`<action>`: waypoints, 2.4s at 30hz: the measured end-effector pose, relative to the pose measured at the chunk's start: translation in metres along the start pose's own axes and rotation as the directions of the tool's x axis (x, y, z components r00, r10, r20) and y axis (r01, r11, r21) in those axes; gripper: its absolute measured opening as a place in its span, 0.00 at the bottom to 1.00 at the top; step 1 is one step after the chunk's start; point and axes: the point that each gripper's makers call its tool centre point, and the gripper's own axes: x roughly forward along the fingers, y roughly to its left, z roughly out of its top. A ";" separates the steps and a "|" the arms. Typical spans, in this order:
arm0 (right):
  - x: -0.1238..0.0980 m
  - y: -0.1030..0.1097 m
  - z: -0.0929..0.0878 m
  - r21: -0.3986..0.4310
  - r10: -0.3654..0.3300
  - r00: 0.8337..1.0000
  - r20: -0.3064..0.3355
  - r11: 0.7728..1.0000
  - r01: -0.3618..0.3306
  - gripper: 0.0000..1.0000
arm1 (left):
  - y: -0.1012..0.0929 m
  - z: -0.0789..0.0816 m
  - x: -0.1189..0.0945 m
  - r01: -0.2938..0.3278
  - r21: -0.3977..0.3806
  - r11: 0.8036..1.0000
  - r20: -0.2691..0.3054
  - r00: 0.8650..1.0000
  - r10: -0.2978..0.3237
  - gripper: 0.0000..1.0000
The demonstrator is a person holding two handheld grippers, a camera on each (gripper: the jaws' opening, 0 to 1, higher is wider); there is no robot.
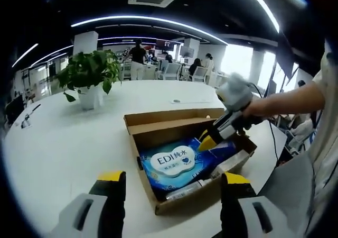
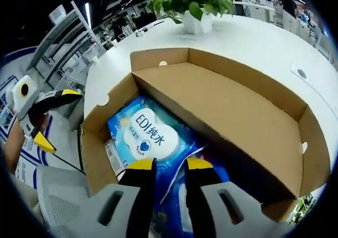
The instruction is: Operate the shoe box by opening the lid, removing the specified soft item, and placing it in the target area until the item is outside and the box remains undamaged.
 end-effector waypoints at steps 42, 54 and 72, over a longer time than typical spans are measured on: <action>-0.068 -0.008 0.004 0.049 -0.159 0.975 0.156 0.987 0.153 0.00 | -0.034 -0.008 0.027 0.049 0.090 0.995 -0.057 0.997 -0.044 0.70; -0.086 -0.020 -0.008 0.082 -0.174 0.968 0.179 0.983 0.162 0.00 | -0.035 0.006 0.048 0.049 0.086 0.995 -0.052 0.998 -0.044 0.62; -0.095 -0.049 -0.032 0.043 -0.218 0.966 0.143 0.976 0.214 0.00 | -0.025 -0.005 0.086 0.046 0.130 0.990 -0.223 0.975 -0.016 0.44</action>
